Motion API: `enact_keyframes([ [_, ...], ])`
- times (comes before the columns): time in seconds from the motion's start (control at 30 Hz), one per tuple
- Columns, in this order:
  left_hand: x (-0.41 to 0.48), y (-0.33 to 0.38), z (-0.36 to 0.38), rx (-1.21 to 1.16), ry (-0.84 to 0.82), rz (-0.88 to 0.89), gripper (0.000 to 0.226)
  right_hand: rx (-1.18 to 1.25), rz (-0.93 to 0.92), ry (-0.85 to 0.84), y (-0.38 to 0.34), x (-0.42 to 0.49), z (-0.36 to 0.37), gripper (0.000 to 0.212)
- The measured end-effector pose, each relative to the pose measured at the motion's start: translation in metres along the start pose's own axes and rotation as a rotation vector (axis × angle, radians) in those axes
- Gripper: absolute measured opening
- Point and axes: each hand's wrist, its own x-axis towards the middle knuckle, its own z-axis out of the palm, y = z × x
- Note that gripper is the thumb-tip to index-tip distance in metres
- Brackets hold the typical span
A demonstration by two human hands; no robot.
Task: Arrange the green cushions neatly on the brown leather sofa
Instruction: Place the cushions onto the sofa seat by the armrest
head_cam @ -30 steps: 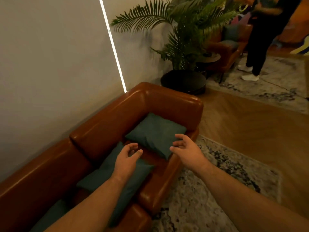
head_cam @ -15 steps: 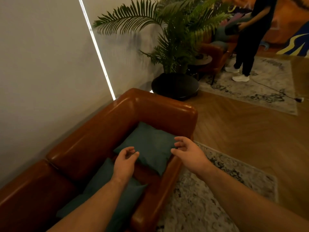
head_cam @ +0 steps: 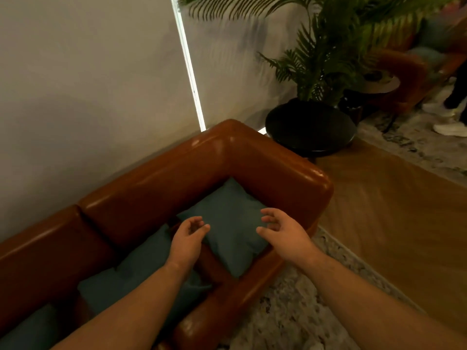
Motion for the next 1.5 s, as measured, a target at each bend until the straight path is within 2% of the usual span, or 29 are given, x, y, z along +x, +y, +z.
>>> enact_keyframes([
  [0.17,0.01,0.003,0.044,-0.004,0.077,0.009,0.028,-0.119,-0.009,-0.11,0.01,0.046,-0.049,0.053],
  [0.3,0.021,-0.009,0.06,0.023,0.127,0.002,0.03,-0.153,0.006,-0.193,0.013,0.078,-0.054,0.052],
  [0.53,0.07,-0.045,0.051,-0.034,0.189,-0.128,0.029,-0.174,0.061,-0.292,0.019,0.146,-0.012,0.051],
  [0.73,0.123,-0.074,0.038,-0.028,0.09,-0.23,0.034,-0.227,0.083,-0.331,0.027,0.204,0.028,0.051],
  [0.9,0.163,-0.095,0.033,-0.013,0.125,-0.311,0.047,-0.241,0.07,-0.34,0.04,0.26,0.062,0.048],
  [1.0,0.192,-0.115,0.033,-0.011,0.169,-0.368,0.05,-0.381,-0.01,-0.368,0.053,0.303,0.081,0.051],
  [1.13,0.234,-0.153,0.035,-0.007,0.213,-0.431,0.048,-0.609,-0.271,-0.426,0.074,0.369,0.119,0.056],
  [1.27,0.272,-0.195,0.046,-0.128,0.333,-0.448,0.041,-1.044,-0.535,-0.552,0.116,0.423,0.148,0.081],
  [1.3,0.28,-0.205,0.051,-0.153,0.371,-0.451,0.044,-1.104,-0.593,-0.581,0.13,0.433,0.151,0.09],
  [1.37,0.297,-0.221,0.064,-0.225,0.419,-0.473,0.077,-1.123,-0.686,-0.597,0.159,0.446,0.154,0.105],
  [1.43,0.312,-0.234,0.078,-0.265,0.495,-0.497,0.11,-1.091,-0.753,-0.574,0.185,0.453,0.156,0.106],
  [1.5,0.323,-0.244,0.086,-0.238,0.577,-0.524,0.125,-1.078,-0.804,-0.53,0.203,0.456,0.164,0.105],
])
